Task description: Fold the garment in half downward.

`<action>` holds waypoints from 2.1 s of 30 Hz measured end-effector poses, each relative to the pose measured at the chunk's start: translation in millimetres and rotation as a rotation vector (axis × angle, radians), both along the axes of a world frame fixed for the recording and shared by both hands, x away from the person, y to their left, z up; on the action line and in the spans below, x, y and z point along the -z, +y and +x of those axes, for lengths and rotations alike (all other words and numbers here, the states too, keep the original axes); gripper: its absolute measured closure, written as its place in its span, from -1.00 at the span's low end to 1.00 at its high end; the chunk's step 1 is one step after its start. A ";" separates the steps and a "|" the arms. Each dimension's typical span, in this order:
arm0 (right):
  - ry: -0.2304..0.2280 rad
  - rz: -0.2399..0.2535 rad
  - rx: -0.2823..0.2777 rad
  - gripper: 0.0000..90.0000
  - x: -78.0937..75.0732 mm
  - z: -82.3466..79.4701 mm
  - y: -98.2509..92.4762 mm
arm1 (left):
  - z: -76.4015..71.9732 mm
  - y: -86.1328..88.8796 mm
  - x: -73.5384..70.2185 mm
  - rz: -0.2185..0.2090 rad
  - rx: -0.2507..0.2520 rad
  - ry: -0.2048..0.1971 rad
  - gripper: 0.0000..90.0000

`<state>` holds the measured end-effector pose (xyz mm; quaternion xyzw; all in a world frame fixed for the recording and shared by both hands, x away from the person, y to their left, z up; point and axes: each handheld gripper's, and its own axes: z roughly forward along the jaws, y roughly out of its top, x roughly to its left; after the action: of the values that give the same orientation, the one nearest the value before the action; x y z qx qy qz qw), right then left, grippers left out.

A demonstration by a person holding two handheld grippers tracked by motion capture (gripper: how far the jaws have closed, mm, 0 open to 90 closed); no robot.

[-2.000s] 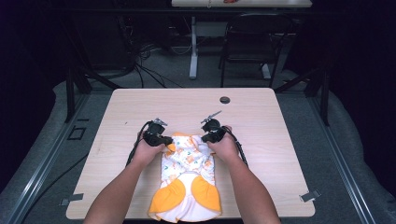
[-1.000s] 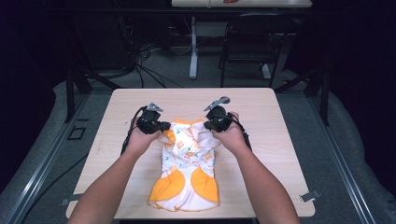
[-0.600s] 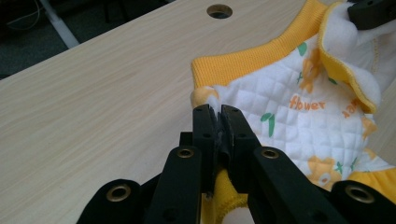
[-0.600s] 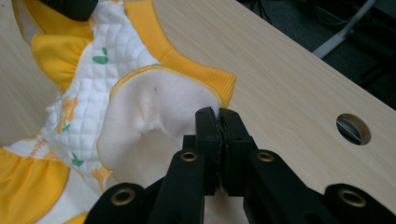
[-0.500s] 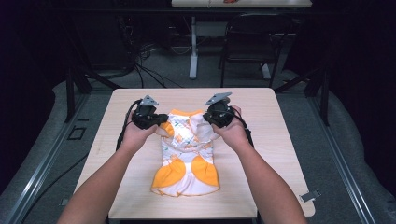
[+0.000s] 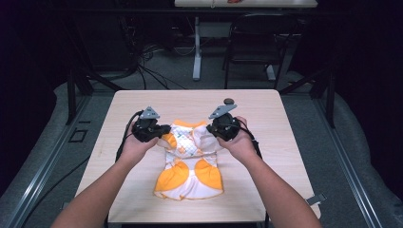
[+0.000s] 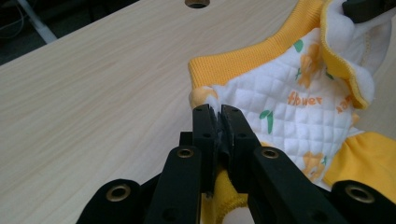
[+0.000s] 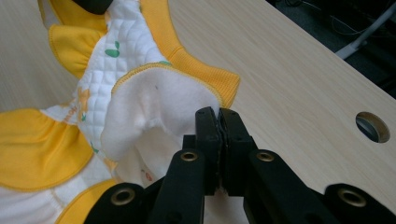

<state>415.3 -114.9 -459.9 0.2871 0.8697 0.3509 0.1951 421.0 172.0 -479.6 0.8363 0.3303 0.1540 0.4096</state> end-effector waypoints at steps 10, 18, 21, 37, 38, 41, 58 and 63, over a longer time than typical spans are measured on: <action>0.036 0.003 -0.033 0.94 14.4 -21.9 -1.8 | -19.6 4.2 15.6 -0.006 0.033 0.024 0.89; 0.064 0.002 -0.049 0.94 33.5 -36.7 -1.3 | -35.6 6.5 33.5 -0.021 0.046 0.062 0.89; 0.075 0.008 -0.049 0.94 39.2 -40.4 -3.8 | -41.9 7.1 40.5 -0.026 0.053 0.073 0.89; 0.156 0.105 -0.054 0.70 61.4 -63.4 -12.9 | -70.0 9.0 60.1 -0.027 0.087 0.122 0.67; 0.156 0.110 -0.059 0.69 61.2 -65.2 -13.6 | -72.0 9.5 59.7 -0.034 0.093 0.123 0.65; 0.157 0.117 -0.071 0.70 60.7 -71.4 -15.1 | -78.1 11.9 57.7 -0.044 0.105 0.124 0.67; 0.114 0.200 -0.111 0.60 35.9 -106.4 -29.1 | -109.0 25.5 31.3 -0.104 0.127 0.105 0.59; 0.113 0.181 -0.084 0.93 35.6 -99.8 -26.0 | -103.4 22.7 25.2 -0.113 0.086 0.107 0.84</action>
<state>315.5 -140.9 -495.5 0.2860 0.8553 0.4191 0.1043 317.6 194.8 -504.7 0.8324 0.3234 0.0724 0.4441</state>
